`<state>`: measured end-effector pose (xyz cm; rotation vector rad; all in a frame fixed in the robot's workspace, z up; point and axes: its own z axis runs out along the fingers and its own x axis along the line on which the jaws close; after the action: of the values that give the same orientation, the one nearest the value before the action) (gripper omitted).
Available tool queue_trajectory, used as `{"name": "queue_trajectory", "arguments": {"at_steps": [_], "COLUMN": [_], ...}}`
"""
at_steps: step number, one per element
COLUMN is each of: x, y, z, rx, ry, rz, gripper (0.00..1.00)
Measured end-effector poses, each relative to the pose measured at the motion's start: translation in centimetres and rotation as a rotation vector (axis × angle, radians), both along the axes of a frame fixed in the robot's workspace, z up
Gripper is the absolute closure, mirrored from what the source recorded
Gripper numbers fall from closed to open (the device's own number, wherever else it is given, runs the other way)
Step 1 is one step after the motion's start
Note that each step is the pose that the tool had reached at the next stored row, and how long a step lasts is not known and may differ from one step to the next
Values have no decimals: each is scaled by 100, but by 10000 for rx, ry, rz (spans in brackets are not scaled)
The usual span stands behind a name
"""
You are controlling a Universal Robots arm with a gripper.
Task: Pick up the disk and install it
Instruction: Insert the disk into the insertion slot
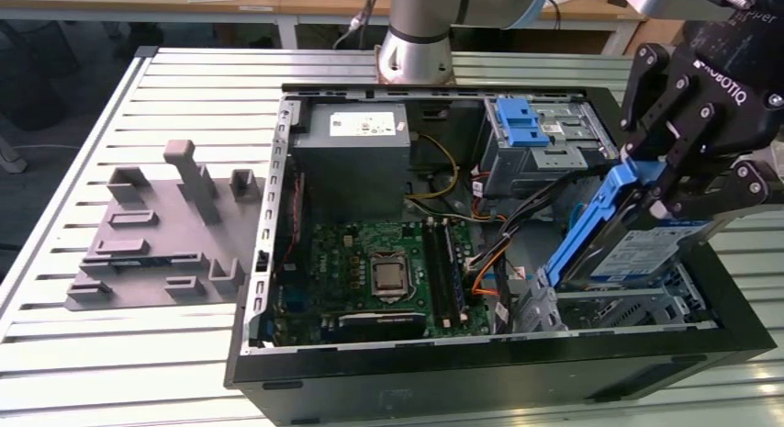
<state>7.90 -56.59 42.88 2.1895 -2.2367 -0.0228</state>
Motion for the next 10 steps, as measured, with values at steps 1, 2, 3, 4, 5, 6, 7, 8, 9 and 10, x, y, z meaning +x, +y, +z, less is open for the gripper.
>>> {"name": "queue_trajectory", "arguments": {"at_steps": [1,2,3,4,5,6,7,8,9,10], "x": [0,0,0,0,0,0,0,0,0,0], "y": [0,0,0,0,0,0,0,0,0,0], "z": [-4,-9,-14,-19,-23,-29,-34,-40,-45,-62], "rx": [0,0,-1,0,-1,0,0,0,-1,0], "ry": [0,0,1,0,1,0,0,0,0,0], "rz": [0,0,0,0,0,0,0,0,0,0], "gripper": [64,64,64,64,64,64,64,64,64,64]}}
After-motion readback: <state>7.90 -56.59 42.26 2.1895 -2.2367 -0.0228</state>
